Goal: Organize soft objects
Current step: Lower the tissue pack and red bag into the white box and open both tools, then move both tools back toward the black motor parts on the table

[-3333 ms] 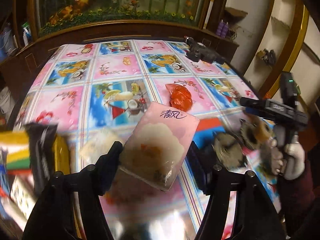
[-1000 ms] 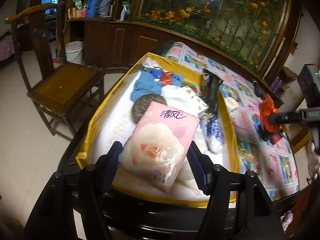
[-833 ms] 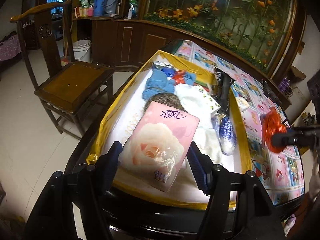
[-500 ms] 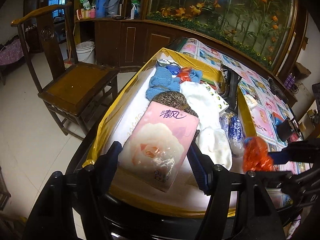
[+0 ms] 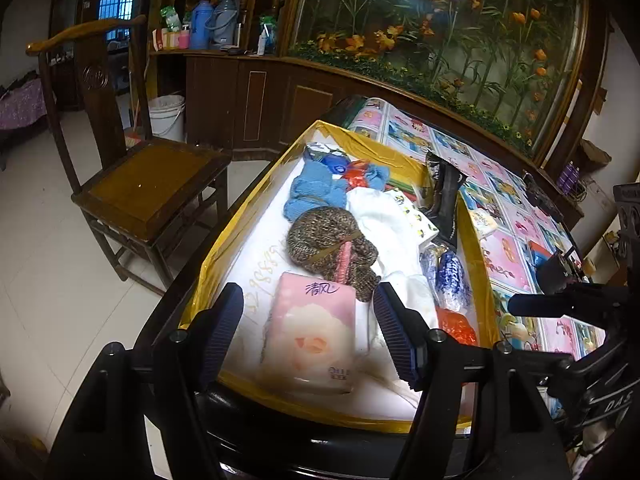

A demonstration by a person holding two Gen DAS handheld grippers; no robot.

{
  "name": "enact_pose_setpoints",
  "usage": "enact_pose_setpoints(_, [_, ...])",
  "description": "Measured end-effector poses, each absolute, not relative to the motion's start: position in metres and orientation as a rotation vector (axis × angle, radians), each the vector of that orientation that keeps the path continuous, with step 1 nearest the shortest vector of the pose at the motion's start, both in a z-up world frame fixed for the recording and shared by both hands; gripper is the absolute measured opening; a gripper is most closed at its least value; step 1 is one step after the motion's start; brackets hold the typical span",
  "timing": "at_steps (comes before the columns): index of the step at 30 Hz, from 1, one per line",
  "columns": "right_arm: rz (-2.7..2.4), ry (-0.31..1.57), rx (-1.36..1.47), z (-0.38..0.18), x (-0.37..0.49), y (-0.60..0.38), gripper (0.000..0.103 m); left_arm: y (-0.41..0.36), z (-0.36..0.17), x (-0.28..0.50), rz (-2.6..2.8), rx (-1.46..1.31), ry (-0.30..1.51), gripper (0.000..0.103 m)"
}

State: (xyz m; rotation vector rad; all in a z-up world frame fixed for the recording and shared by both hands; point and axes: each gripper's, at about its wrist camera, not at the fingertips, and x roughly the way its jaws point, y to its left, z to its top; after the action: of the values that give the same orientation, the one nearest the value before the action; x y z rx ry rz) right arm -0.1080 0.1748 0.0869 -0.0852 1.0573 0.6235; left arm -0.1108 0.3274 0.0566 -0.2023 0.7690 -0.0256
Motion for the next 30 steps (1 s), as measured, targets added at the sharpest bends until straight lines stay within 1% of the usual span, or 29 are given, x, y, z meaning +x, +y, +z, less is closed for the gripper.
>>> enact_pose_setpoints(7, [0.572, 0.999, 0.021, 0.099, -0.116, 0.113, 0.078, 0.301, 0.063, -0.110, -0.050, -0.125, 0.761, 0.067])
enact_pose_setpoints(17, [0.473, 0.955, 0.180, 0.099, -0.122, 0.024, 0.080, 0.203, 0.077, -0.103, -0.102, 0.182, 0.759, 0.067])
enact_pose_setpoints(25, [0.415, 0.896, 0.258, 0.108, -0.134, -0.050, 0.080, 0.148, 0.082, -0.097, -0.130, 0.306, 0.773, 0.067])
enact_pose_setpoints(30, [0.361, 0.860, 0.302, 0.111, -0.143, -0.099, 0.083, 0.119, 0.082, -0.094, -0.148, 0.356, 0.777, 0.067])
